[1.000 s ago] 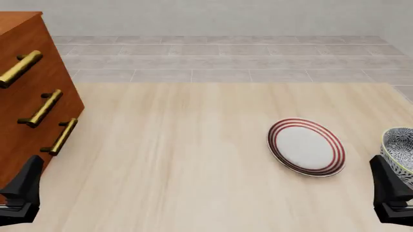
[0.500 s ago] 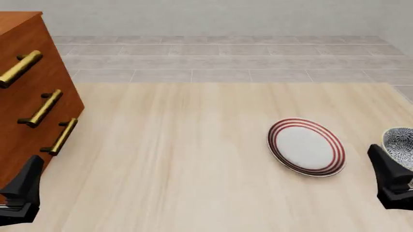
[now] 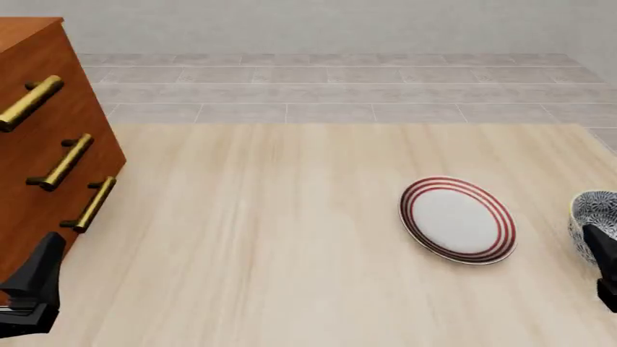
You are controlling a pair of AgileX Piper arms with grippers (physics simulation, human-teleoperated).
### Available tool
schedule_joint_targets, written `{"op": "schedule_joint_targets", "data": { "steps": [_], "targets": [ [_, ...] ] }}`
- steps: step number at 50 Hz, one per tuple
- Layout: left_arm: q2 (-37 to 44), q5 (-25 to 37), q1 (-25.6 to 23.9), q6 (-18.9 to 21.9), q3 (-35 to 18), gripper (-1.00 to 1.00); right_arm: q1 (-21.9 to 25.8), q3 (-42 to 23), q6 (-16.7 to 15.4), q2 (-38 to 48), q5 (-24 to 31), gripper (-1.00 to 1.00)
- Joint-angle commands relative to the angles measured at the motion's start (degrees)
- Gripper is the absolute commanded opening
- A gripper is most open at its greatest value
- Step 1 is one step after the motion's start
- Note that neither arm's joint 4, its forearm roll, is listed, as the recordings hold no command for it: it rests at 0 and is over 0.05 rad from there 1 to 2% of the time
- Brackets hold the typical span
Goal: Put the bowl on top of the cabinet.
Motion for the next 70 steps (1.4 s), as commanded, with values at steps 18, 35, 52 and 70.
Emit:
{"op": "schedule_joint_targets", "data": {
  "steps": [18, 35, 52, 70],
  "targets": [
    [0.0, -0.2, 0.3, 0.1, 0.1, 1.00, -10.0, -2.7, -9.1, 4.9, 6.1, 1.00],
    [-0.1, 0.0, 0.3, 0.0, 0.0, 1.00, -14.8, -0.1, -10.9, 11.0, -0.2, 1.00],
    [-0.1, 0.1, 0.3, 0.0, -0.1, 1.00, -19.1, 0.6, -13.5, 18.5, -7.7, 1.00],
    [-0.2, 0.2, 0.2, 0.1, -0.2, 1.00, -20.8, 2.7, -15.7, 28.6, -18.7, 1.00]
  ]
}}
